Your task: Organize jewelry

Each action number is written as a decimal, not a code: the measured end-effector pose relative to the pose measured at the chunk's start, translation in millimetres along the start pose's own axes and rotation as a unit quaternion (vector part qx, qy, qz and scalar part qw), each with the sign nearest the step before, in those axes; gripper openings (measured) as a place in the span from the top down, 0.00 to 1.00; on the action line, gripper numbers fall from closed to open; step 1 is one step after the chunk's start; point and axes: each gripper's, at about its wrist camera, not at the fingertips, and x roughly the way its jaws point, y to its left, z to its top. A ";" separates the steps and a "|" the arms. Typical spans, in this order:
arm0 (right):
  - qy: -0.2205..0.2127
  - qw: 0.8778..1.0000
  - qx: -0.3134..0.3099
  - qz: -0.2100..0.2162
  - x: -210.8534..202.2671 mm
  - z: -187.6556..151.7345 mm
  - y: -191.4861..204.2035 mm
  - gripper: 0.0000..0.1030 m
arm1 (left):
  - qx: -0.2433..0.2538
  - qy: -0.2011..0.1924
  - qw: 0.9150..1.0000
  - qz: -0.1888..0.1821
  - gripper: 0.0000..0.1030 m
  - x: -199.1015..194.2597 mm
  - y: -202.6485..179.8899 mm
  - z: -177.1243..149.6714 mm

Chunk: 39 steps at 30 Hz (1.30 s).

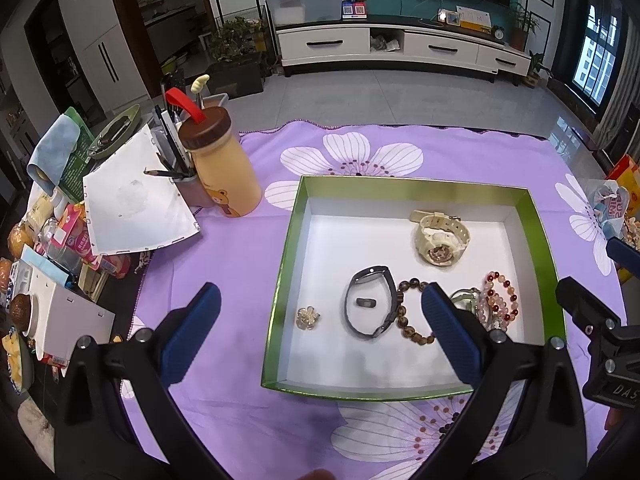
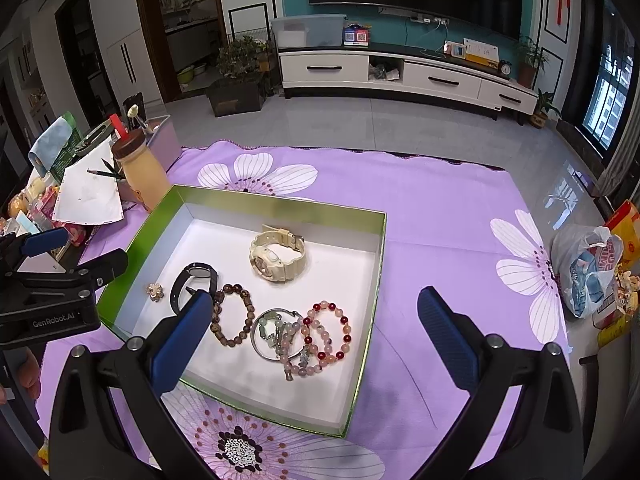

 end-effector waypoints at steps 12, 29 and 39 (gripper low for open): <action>0.001 1.000 -0.003 0.001 1.5 -2.4 1.8 0.01 | 0.000 0.002 1.000 0.003 0.02 4.2 -0.1 -1.7; 0.005 1.000 -0.002 0.000 5.0 -5.0 3.8 0.01 | 0.001 0.003 1.000 0.002 0.02 6.2 0.5 -2.7; 0.004 1.000 -0.003 -0.001 4.5 -4.7 3.6 0.01 | 0.002 0.004 1.000 0.005 0.02 7.2 0.8 -3.3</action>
